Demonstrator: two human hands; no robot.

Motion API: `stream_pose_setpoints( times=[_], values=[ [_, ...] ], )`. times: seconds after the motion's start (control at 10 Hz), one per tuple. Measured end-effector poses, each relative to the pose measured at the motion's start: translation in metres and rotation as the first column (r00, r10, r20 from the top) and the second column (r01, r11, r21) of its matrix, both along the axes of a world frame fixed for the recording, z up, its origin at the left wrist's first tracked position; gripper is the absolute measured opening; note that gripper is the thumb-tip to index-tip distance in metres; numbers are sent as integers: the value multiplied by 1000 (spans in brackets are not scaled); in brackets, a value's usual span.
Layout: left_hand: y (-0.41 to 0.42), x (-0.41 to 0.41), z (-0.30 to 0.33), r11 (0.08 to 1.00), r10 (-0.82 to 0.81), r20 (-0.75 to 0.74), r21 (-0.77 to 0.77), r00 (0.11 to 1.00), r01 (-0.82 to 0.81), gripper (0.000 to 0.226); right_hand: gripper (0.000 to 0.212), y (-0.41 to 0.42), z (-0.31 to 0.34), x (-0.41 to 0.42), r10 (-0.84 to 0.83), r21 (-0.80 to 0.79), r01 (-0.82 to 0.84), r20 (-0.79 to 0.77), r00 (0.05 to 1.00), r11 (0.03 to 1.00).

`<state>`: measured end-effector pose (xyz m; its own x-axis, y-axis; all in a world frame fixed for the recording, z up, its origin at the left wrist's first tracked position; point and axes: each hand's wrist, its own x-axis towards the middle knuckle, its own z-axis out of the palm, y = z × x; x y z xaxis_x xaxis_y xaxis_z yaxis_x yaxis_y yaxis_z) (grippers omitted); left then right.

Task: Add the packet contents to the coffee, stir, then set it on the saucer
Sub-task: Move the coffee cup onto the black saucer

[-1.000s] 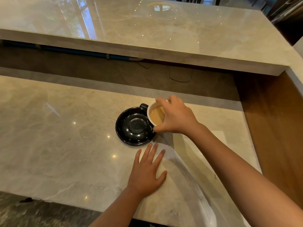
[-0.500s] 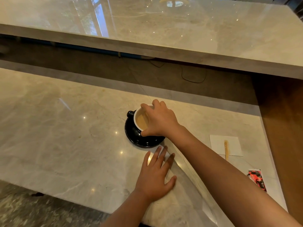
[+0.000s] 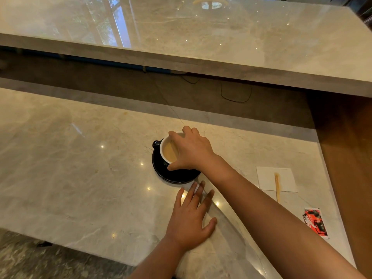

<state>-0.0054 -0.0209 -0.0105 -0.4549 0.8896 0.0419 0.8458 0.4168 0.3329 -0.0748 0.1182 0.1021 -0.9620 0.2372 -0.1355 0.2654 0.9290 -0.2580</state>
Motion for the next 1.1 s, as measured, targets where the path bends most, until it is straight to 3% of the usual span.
stream_pose_setpoints(
  times=[0.2, 0.8, 1.0, 1.1],
  values=[
    [1, 1, 1, 1000, 7, -15, -7, 1000, -7, 65, 93, 7, -1, 10, -17, -143, 11, -42, 999, 990],
    [0, 0, -2, 999, -7, -17, -39, 1000, 6, 65, 92, 5, -5, 12, -36, -68, 31, -70, 997, 997],
    [1, 1, 0, 1000, -8, -16, -14, 1000, 8, 64, 96, 8, 2, 19, -61, -145, 56, -33, 998, 988],
    [-1, 1, -2, 1000, -6, -1, 10, 1000, 6, 64, 65, 12, -2, 40, -176, -86, 166, -115, 978, 982]
  ],
)
